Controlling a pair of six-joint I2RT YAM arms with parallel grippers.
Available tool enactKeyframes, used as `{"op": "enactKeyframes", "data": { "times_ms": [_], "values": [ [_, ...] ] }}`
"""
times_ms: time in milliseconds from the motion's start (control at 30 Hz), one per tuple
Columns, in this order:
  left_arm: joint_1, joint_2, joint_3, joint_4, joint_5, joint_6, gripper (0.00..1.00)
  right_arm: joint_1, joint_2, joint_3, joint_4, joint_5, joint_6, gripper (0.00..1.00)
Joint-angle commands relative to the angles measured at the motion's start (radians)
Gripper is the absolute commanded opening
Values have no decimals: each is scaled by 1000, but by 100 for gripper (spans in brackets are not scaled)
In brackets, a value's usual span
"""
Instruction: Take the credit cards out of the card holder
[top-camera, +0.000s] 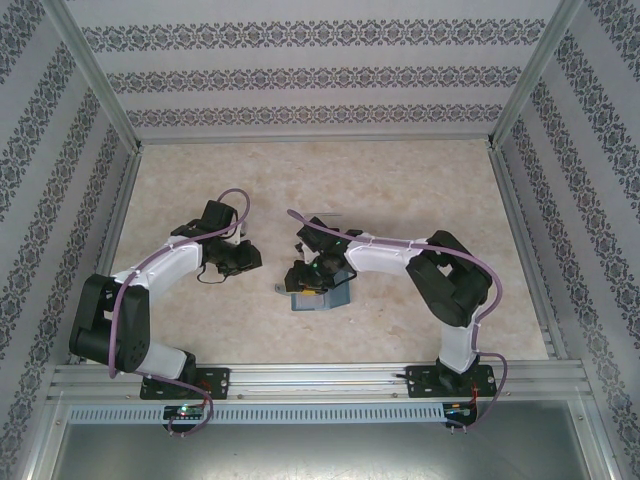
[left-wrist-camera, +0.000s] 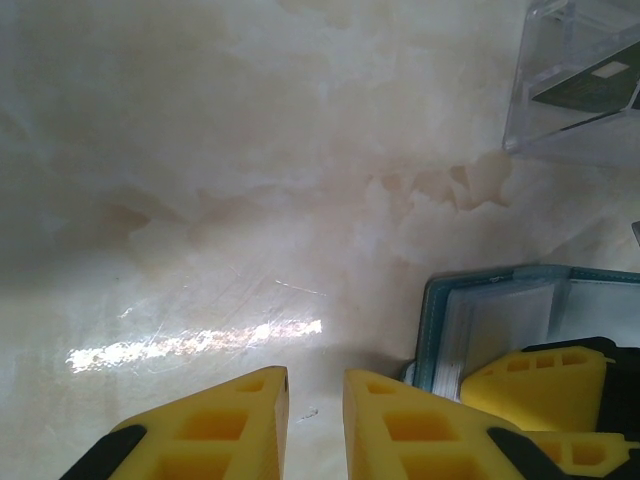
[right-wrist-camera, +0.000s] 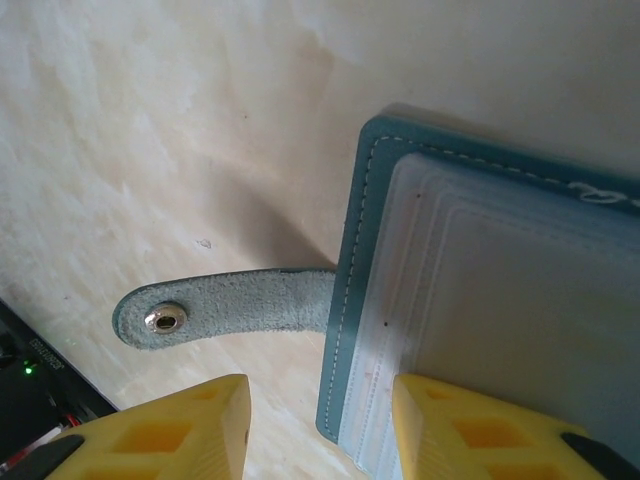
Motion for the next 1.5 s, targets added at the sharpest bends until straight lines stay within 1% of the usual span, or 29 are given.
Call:
{"op": "enactKeyframes", "data": {
  "times_ms": [0, 200, 467, 867, 1133, 1467],
  "values": [
    [-2, 0, 11, -5, 17, -2, 22, 12, -25, -24, -67, 58, -18, 43],
    [-21, 1, 34, -17, 11, -6, 22, 12, -46, -26, -114, 99, -32, 44],
    [-58, -1, 50, -17, 1, -24, 22, 13, -63, 0, -239, 210, -70, 44],
    [-129, 11, 80, -8, -15, -57, 22, 27, -91, 47, -388, 377, -83, 44],
    [-147, 15, 101, -15, -25, -60, 22, 28, -125, 62, -456, 459, -93, 45],
    [-167, 31, 127, -27, -33, -60, 22, 28, -131, 82, -533, 550, -112, 46]
  ]
}}
